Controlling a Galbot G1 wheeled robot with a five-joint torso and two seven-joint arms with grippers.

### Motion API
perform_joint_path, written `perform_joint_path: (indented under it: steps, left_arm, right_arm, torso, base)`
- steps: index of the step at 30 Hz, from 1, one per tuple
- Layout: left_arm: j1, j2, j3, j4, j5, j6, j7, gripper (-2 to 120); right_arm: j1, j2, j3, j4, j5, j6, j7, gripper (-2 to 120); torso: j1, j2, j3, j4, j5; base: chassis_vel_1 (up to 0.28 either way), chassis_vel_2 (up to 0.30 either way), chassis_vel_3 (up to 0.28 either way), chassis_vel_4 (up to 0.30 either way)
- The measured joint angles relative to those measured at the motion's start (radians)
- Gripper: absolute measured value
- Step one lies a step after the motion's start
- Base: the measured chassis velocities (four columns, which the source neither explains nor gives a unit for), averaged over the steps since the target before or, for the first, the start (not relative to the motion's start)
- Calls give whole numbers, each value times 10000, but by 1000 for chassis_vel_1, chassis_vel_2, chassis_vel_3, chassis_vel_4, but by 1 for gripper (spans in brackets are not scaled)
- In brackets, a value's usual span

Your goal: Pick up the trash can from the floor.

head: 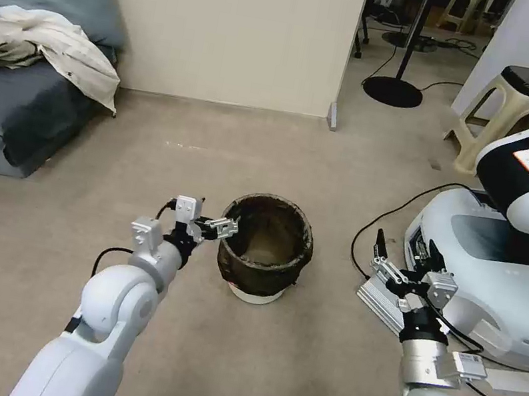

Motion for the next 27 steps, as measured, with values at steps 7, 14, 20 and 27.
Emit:
perform_joint_path:
  steps: [7,14,20,27]
  left_arm:
    - [-745,-23,293,804,22,248,-441,100]
    - [-1253,-118,586,1428,23,473,-734,100]
    - [-1557,-210,793,1746,44,716,-959,100]
    - [-2131,-311,1240,2506,46,1155,-1553,99]
  right_arm:
    - [84,35,33,-122,-3,3,1,100]
    - [162,38,45,-191,-8,4,10,100]
    - [178,36,51,-234,-9,4,11,100]
    - [201,17,69,-262,-2,17,11,100]
  torso:
    - [1,0,0,1,1]
    - [0,1,0,1,2]
    - [0,0,0,1,1]
    - [0,0,0,0,2]
  base:
    - [0,0,0,0]
    - [0,0,0,0]
    - [0,0,0,0]
    - [0,0,0,0]
